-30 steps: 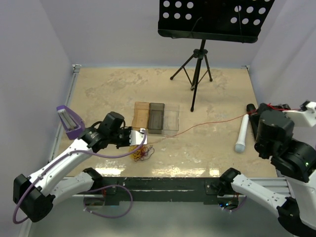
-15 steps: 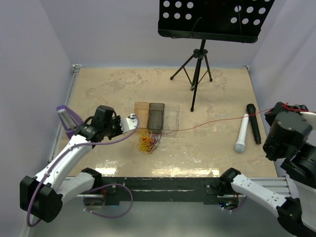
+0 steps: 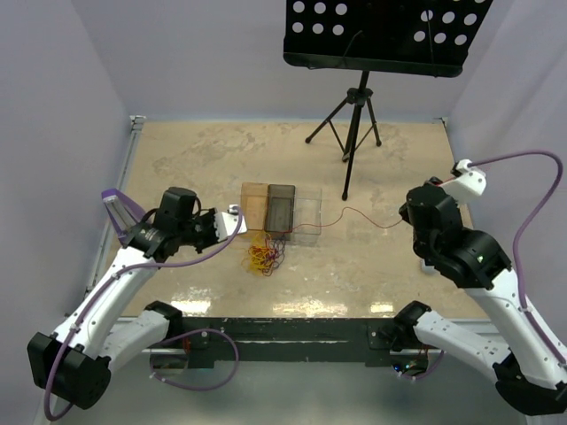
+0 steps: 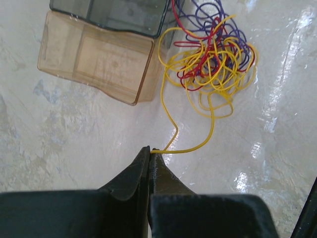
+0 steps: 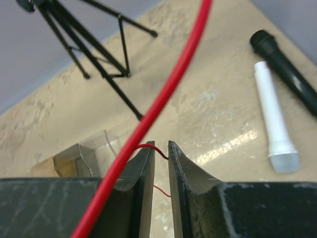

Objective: Untangle the cables
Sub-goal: Untie the cable.

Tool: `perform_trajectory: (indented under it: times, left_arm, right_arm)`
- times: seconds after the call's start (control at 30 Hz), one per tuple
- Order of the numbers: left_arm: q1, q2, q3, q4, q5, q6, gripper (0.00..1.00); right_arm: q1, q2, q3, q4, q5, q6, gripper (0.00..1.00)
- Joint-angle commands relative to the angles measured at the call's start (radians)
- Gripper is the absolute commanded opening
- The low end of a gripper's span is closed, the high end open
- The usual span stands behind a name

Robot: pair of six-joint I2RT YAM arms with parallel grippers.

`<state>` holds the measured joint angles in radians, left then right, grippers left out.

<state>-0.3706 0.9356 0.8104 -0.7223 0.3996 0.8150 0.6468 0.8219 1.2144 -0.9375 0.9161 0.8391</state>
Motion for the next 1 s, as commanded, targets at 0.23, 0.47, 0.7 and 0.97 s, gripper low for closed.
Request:
perform_trajectory:
  times: [0.23, 0.47, 0.7, 0.97]
  left_arm:
    - [0.006, 0.014, 0.095, -0.042, 0.105, 0.044, 0.00]
    - [0.006, 0.011, 0.093, -0.064, 0.136, 0.061, 0.00]
    - [0.006, -0.001, 0.171, -0.155, 0.202, 0.082, 0.00]
    - [0.006, 0.005, 0.214, -0.259, 0.226, 0.128, 0.00]
  right_arm:
    - [0.017, 0.031, -0.268, 0.337, -0.393, 0.098, 0.40]
    - [0.299, 0.161, -0.329, 0.362, -0.255, 0.346, 0.49]
    - [0.436, 0.166, -0.318, 0.210, -0.144, 0.554, 0.13]
    - [0.496, 0.201, -0.377, 0.206, -0.204, 0.574, 0.57]
